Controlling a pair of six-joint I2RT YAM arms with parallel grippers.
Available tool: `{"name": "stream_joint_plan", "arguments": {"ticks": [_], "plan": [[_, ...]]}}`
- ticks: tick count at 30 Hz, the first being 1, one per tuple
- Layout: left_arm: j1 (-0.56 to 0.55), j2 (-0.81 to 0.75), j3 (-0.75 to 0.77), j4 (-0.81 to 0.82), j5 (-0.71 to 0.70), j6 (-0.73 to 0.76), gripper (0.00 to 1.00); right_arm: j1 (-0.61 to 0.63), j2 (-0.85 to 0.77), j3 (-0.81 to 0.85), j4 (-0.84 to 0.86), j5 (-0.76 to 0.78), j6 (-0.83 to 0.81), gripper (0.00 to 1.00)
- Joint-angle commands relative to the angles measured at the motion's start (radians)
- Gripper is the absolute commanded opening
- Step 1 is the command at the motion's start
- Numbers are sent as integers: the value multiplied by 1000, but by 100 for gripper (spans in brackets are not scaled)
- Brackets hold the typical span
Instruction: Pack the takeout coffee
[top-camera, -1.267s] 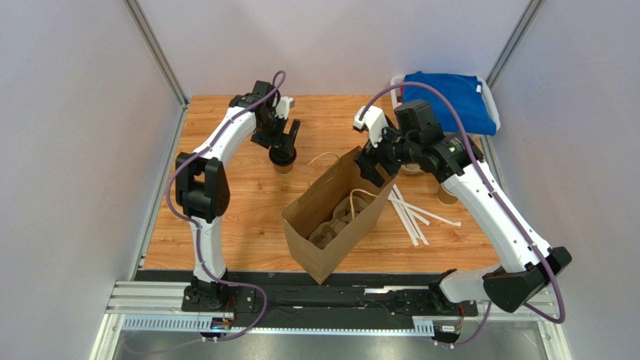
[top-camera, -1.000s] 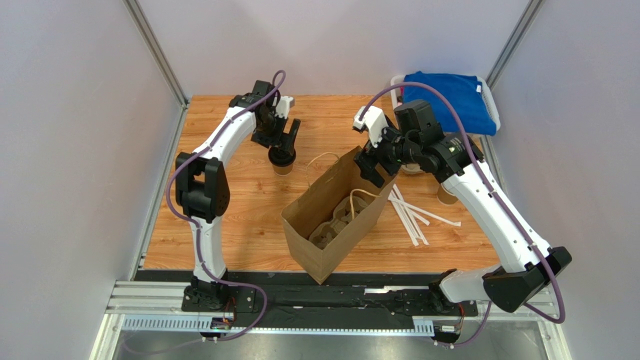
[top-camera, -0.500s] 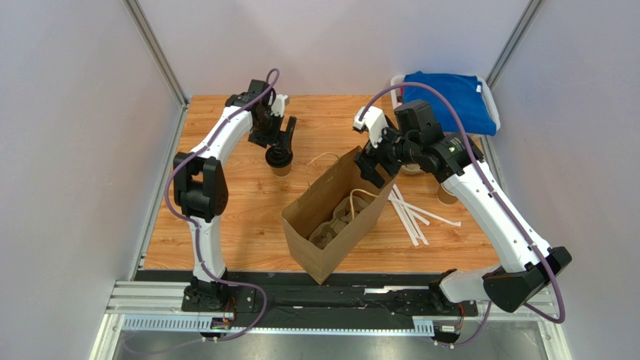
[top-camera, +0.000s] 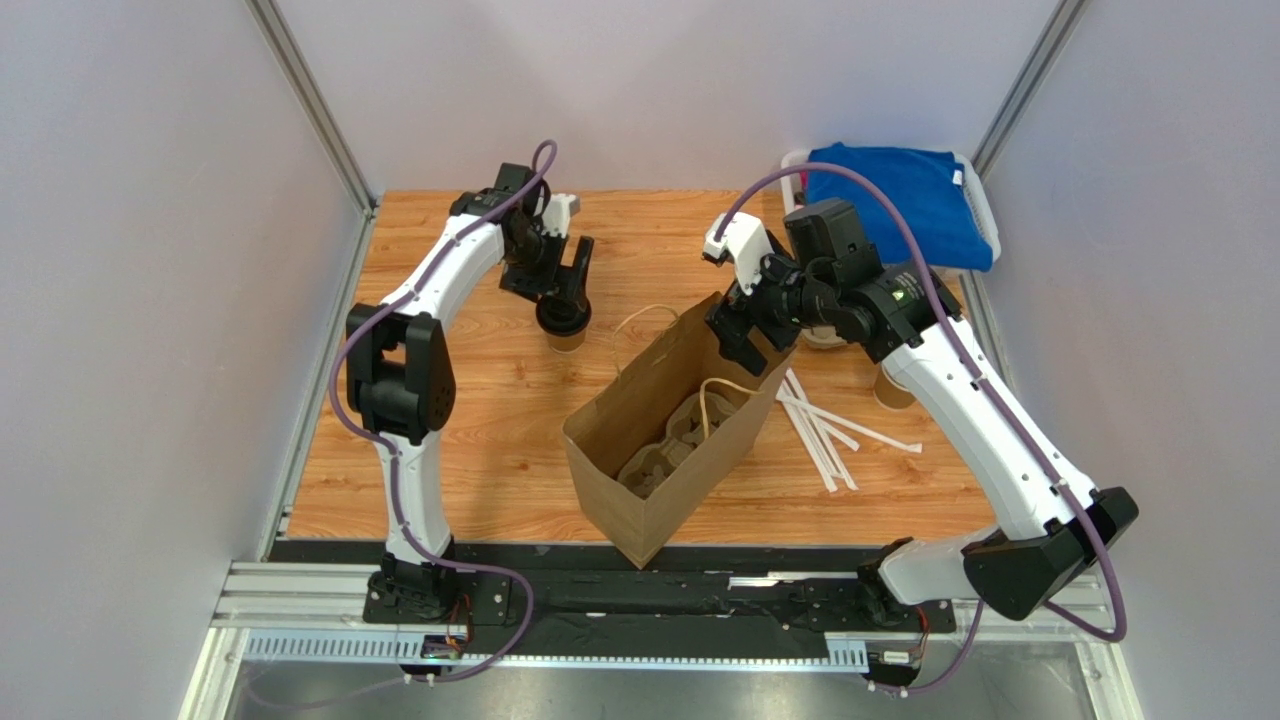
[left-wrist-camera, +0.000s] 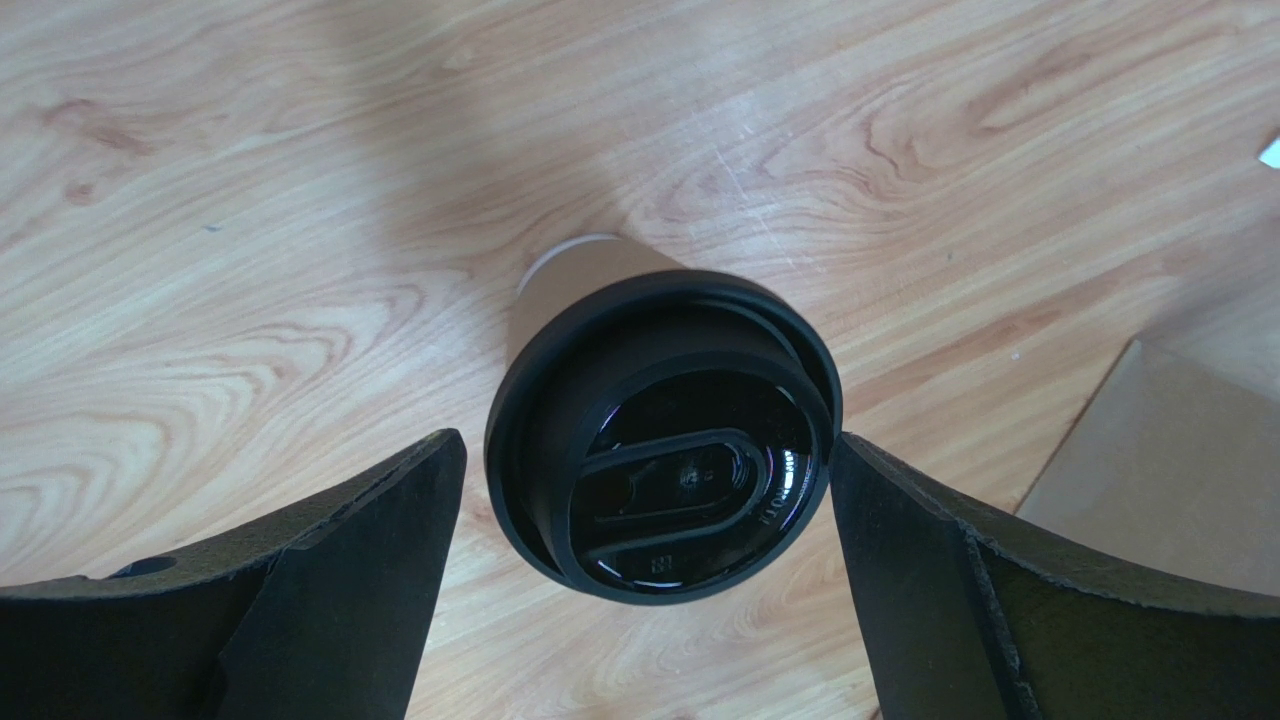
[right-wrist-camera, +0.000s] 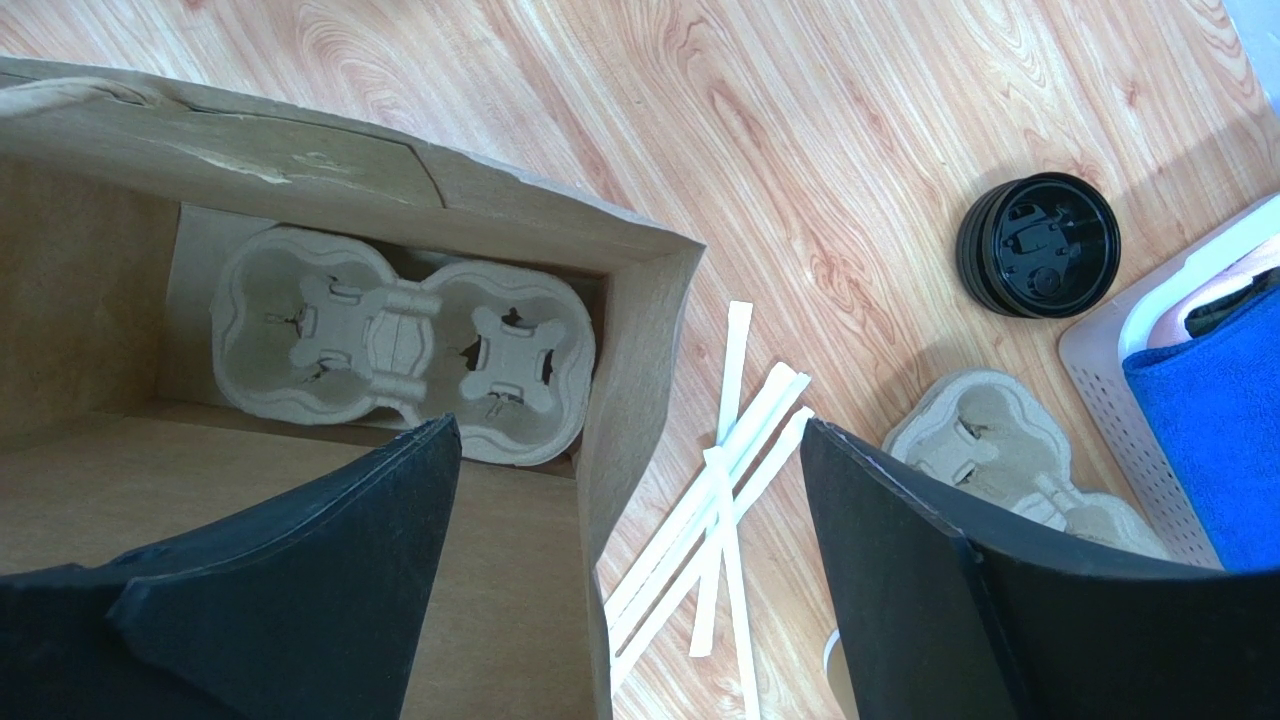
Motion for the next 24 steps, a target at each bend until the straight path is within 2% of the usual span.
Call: {"name": "stream_joint_plan", "arguments": {"ticks": [1, 15, 24], "plan": [[5, -34, -24, 3, 26, -10, 99, -5, 0, 43, 5, 9, -4, 90], [16, -46, 7, 27, -12, -15, 99, -3, 12, 57, 4, 7, 2, 91], [19, -43, 22, 0, 26, -15, 99, -3, 21, 68, -1, 4, 2, 91]]}}
